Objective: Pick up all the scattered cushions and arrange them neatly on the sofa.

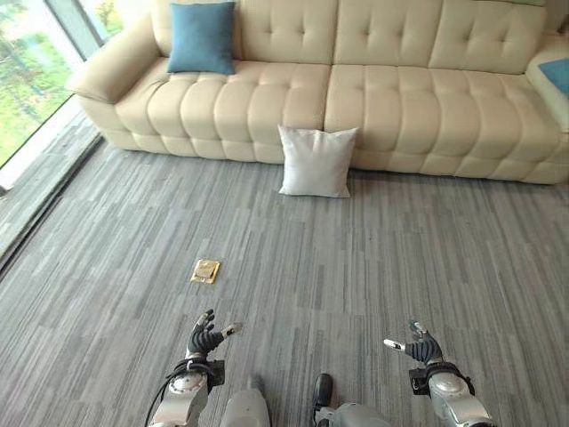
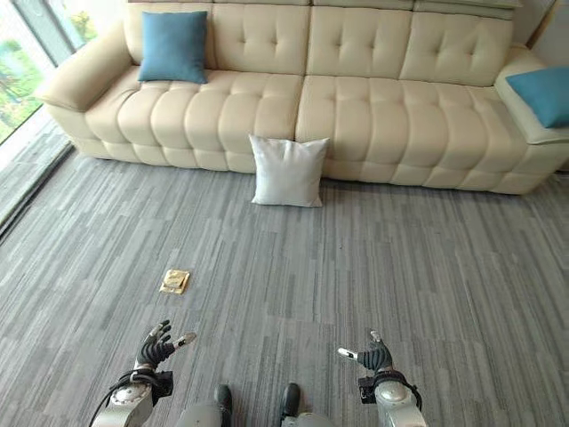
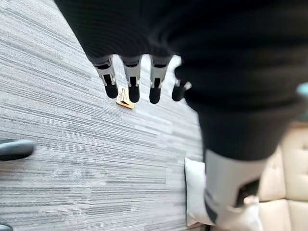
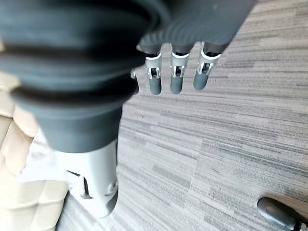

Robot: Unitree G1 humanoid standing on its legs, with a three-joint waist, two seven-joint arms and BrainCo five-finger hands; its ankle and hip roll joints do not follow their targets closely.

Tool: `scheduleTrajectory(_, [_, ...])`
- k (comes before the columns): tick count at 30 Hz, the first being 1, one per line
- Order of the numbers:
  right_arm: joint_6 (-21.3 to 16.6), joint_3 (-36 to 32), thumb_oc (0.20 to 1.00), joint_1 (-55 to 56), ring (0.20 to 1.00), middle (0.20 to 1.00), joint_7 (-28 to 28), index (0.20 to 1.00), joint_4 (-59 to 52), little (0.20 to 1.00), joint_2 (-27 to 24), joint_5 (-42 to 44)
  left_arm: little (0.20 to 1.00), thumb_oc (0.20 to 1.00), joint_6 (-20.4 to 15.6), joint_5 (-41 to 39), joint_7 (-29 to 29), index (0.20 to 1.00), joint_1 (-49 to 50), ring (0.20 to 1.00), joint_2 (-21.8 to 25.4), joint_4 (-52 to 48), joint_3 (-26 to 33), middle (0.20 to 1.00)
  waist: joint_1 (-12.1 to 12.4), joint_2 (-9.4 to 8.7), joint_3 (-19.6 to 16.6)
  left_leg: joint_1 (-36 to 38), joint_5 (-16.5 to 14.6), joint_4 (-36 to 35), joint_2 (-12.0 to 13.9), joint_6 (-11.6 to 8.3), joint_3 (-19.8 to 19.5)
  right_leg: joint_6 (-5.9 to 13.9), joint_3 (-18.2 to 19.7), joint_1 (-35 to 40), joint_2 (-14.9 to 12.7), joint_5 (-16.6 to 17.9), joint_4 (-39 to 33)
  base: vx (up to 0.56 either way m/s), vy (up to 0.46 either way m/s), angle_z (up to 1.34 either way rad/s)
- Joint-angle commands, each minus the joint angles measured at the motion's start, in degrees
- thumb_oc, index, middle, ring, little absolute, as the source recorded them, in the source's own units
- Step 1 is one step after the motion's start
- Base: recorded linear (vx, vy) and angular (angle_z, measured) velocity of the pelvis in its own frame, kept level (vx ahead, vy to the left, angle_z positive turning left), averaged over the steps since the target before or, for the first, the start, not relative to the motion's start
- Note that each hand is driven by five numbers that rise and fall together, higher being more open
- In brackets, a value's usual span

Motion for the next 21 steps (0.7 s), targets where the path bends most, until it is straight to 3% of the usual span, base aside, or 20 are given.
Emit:
scheduleTrajectory(1, [-1.12,-1.42,1.000,0.36,1.000,1.000,-0.83,1.000,-1.21,1.000,-1.77,0.86,1.000,1.000,-1.21,-0.37,0.23,1.000,-0.05,1.000,2.57,-2.84,-1.05,1.000,2.40,0.82,0.79,-0.37,3.76,-1.40,-1.34,1.49,-0.28,6.86,3.87,2.71,-4.02,-8.51,1.79,0.27,0.098,0.11])
scheduleTrajectory(6, [-0.72,-0.84,1.000,0.20,1.000,1.000,-0.54,1.000,-1.07,1.000,-1.71,-0.35,1.000,1.000,-1.49,0.45,0.20,1.000,0.82,1.000,3.29,-3.05,-0.46,1.000,3.74,0.92,-0.42,-0.90,6.10,-3.43,-1.97,1.55,-0.08,7.54,6.64,6.09,-3.78,-10.54,2.21,0.30,0.161,-0.31])
scheduleTrajectory(11, [-0.56,-0.04,1.000,-0.45,1.000,1.000,0.21,1.000,-1.59,1.000,-0.62,-0.67,1.000,1.000,-1.30,0.71,-0.22,1.000,1.32,1.000,4.44,-2.39,-0.01,1.000,4.54,-1.10,-1.94,-0.15,3.18,0.16,-3.38,3.60,0.16,8.80,9.16,6.24,-6.22,-11.37,5.66,0.24,0.171,-0.36])
scheduleTrajectory(12, [-0.41,0.26,1.000,-0.50,1.000,1.000,0.35,1.000,-1.32,1.000,-0.28,-0.92,1.000,1.000,-1.15,0.62,-0.22,1.000,1.26,1.000,4.80,-2.27,0.11,1.000,4.80,-1.59,-2.20,0.12,2.02,0.94,-3.93,4.37,0.56,9.39,9.61,5.27,-6.79,-11.16,8.21,0.22,0.220,-0.01])
scheduleTrajectory(13, [0.11,0.56,1.000,-0.74,1.000,1.000,0.72,1.000,-1.23,1.000,0.07,-1.54,1.000,1.000,-0.70,0.63,-0.17,1.000,1.42,1.000,5.37,-2.38,0.49,1.000,4.82,-1.62,-1.74,1.53,0.49,1.14,-4.26,5.61,1.02,10.66,10.10,1.78,-7.36,-9.56,15.25,0.15,0.164,-0.10])
scheduleTrajectory(15, [0.12,0.71,1.000,-1.02,1.000,1.000,0.80,1.000,-1.13,1.000,0.17,-1.56,1.000,1.000,-0.71,0.57,-0.04,1.000,1.25,1.000,5.68,-2.10,0.73,1.000,4.69,-1.61,-1.50,2.55,-0.16,0.85,-4.51,6.24,1.70,11.56,10.41,-0.43,-7.71,-8.28,18.95,0.10,0.121,-0.36])
scheduleTrajectory(17, [0.20,0.71,1.000,-0.78,1.000,1.000,0.91,1.000,-1.31,1.000,0.98,-1.37,1.000,1.000,-0.75,0.55,0.20,1.000,1.30,1.000,6.09,-2.01,1.15,1.000,3.83,-0.49,-0.54,6.28,-1.26,-1.24,-4.44,7.04,2.79,11.78,9.22,-7.04,-8.29,-5.01,26.23,0.18,0.152,-0.15])
scheduleTrajectory(20, [0.41,0.50,1.000,-1.38,1.000,1.000,0.69,1.000,-0.98,1.000,0.78,-1.42,1.000,1.000,-0.90,0.14,0.13,1.000,1.19,1.000,6.00,-2.19,1.24,1.000,2.78,0.78,0.43,9.39,-2.57,-2.56,-4.09,6.77,3.58,10.49,5.41,-10.64,-8.52,-5.03,21.08,0.23,0.021,-0.20])
scheduleTrajectory(21, [0.77,0.33,1.000,-1.30,1.000,1.000,0.61,1.000,-1.13,1.000,0.61,-1.52,1.000,1.000,-0.88,-0.10,0.04,1.000,1.12,1.000,5.73,-2.50,1.23,1.000,1.90,0.89,1.13,11.25,-3.78,-2.53,-4.45,6.55,3.41,10.55,4.20,-12.49,-8.11,-3.48,15.30,0.45,-0.133,-0.07])
